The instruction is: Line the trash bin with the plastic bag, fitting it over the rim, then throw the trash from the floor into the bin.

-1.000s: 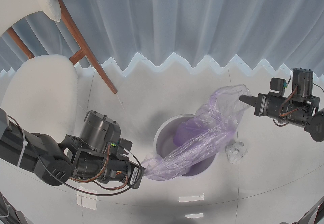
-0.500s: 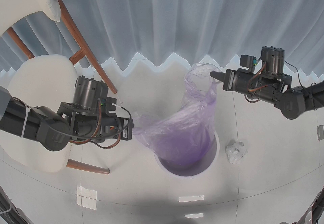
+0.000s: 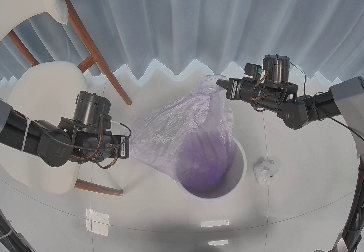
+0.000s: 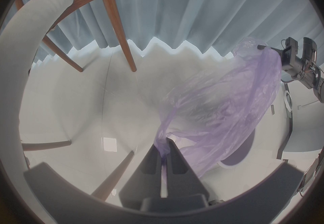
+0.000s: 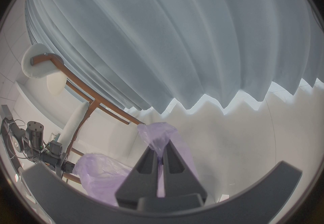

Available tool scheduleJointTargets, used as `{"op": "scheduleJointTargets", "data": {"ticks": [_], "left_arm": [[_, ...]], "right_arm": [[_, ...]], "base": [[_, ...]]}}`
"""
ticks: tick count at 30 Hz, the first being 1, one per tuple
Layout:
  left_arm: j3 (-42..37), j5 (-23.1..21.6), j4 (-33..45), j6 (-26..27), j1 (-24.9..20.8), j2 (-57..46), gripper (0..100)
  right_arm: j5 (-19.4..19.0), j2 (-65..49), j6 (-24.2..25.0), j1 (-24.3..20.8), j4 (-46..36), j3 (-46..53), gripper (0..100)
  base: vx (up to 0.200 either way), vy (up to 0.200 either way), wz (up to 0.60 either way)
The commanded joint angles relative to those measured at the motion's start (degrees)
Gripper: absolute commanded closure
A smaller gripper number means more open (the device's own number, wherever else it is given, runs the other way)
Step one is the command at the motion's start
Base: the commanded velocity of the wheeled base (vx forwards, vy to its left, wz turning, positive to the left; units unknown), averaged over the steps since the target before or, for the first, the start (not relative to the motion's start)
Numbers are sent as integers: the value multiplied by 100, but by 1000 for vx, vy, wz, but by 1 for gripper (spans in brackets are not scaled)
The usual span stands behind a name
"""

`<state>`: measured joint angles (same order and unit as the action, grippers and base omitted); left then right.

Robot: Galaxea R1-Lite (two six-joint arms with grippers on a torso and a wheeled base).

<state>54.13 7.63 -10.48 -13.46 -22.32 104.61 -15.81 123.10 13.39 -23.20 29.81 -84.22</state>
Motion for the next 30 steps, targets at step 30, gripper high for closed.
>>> {"op": "scheduleJointTargets", "data": {"ticks": [30], "left_arm": [[-1405,-710,-1043,1908,-1284,605,100]], "right_arm": [[-1855,-1957,-231,1529,-98,3457,100]], "base": [[0,0,0]]}}
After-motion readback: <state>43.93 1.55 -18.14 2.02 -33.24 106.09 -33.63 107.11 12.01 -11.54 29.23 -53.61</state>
